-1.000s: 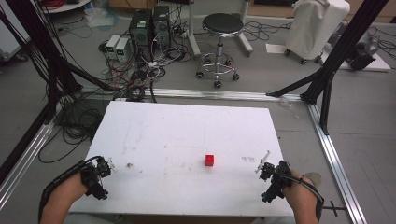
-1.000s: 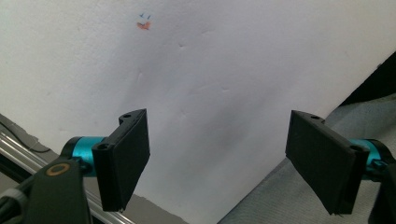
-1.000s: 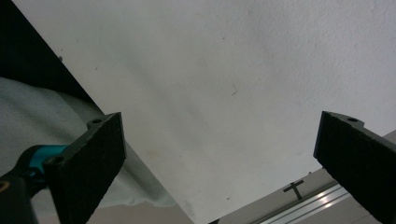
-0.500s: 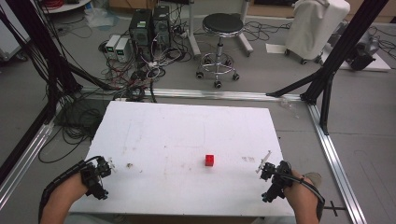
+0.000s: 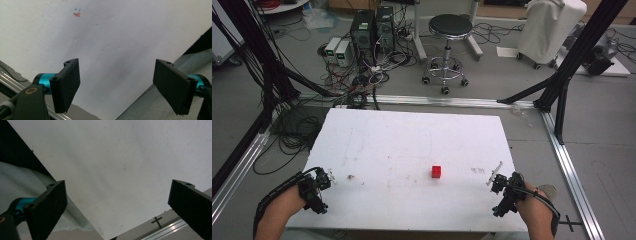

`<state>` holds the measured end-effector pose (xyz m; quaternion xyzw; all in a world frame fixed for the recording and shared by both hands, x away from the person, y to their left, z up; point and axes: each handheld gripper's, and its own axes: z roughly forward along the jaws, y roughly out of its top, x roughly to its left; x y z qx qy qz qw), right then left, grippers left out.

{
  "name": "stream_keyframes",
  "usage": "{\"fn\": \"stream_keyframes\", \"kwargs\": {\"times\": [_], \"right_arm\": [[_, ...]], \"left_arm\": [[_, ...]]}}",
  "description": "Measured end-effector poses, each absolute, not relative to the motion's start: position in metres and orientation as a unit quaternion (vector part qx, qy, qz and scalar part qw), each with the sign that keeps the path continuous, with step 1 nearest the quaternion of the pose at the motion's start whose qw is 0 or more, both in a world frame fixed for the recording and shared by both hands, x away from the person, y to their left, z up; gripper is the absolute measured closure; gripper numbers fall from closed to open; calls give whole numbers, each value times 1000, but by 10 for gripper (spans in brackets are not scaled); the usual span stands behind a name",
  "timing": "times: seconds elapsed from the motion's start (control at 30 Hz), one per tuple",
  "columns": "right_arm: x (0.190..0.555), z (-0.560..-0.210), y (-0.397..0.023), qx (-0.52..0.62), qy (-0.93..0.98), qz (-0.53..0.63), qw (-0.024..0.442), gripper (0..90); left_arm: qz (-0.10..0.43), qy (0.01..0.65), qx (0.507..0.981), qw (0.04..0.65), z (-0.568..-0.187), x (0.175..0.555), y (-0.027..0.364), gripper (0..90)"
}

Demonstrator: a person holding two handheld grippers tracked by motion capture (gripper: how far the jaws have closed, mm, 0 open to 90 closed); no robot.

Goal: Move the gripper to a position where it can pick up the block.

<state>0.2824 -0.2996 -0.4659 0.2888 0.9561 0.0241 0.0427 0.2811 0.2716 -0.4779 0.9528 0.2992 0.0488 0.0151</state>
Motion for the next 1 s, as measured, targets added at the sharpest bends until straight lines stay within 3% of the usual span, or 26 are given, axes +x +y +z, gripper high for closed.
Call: {"fn": "stream_keyframes", "kwargs": {"times": [0.67, 1.0], "right_arm": [[286, -465, -304, 284, 956, 68, 39, 16], [311, -454, -290, 253, 962, 96, 49, 16]], "left_arm": [[47, 295, 954, 21, -479, 281, 270, 221], [50, 300, 952, 27, -475, 281, 274, 221]]}}
